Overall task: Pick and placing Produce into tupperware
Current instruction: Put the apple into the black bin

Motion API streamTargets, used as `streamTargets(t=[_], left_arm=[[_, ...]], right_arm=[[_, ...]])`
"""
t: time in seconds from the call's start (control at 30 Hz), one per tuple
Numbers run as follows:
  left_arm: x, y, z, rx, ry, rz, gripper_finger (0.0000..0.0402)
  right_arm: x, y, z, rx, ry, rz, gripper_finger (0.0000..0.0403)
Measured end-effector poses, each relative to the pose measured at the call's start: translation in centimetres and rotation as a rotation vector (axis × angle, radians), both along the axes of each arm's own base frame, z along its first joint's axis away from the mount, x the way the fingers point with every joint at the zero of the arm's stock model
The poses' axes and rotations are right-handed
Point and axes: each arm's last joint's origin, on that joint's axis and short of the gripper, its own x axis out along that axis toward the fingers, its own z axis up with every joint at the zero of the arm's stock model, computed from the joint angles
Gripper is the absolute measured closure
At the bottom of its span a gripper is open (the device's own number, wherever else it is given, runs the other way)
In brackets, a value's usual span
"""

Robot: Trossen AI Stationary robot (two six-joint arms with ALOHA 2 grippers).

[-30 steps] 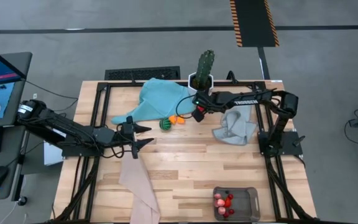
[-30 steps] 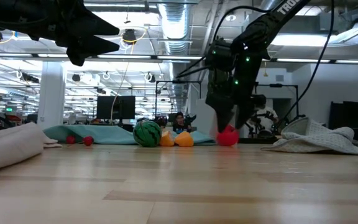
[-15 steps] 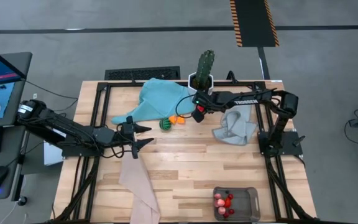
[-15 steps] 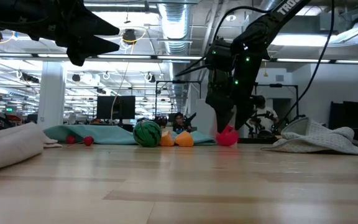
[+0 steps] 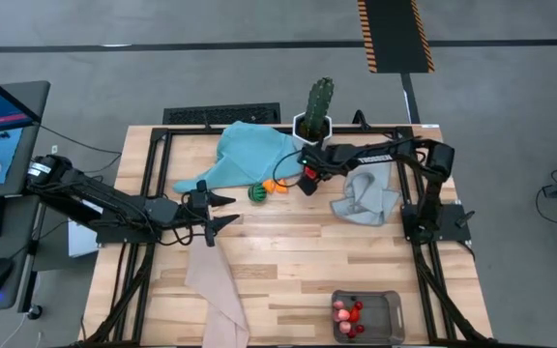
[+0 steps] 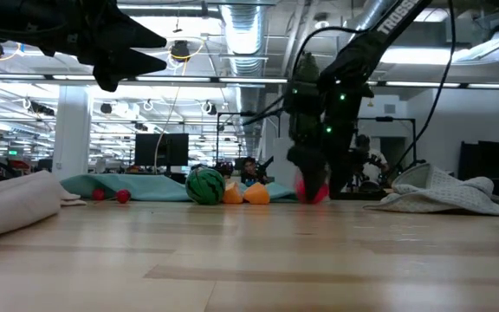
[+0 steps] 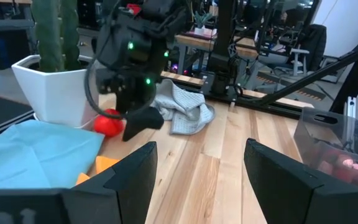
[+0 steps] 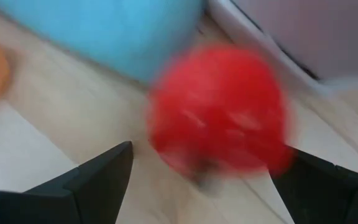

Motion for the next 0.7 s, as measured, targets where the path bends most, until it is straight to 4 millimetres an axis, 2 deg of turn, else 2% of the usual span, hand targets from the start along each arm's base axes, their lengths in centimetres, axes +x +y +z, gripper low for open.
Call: streamTargets(t=[0.17, 0.7], left_arm=[[0.0, 0.0, 0.0, 0.001, 0.002, 0.000, 0.0171], [0.0, 0.0, 0.0, 0.001, 0.003, 0.000, 0.0171]], right_arm=[[0.6, -0.2, -0.5, -0.004, -0.008, 0.003, 0.0020], [1.5, -0.4, -0.2, -0.048, -0.105, 0.023, 0.0024]])
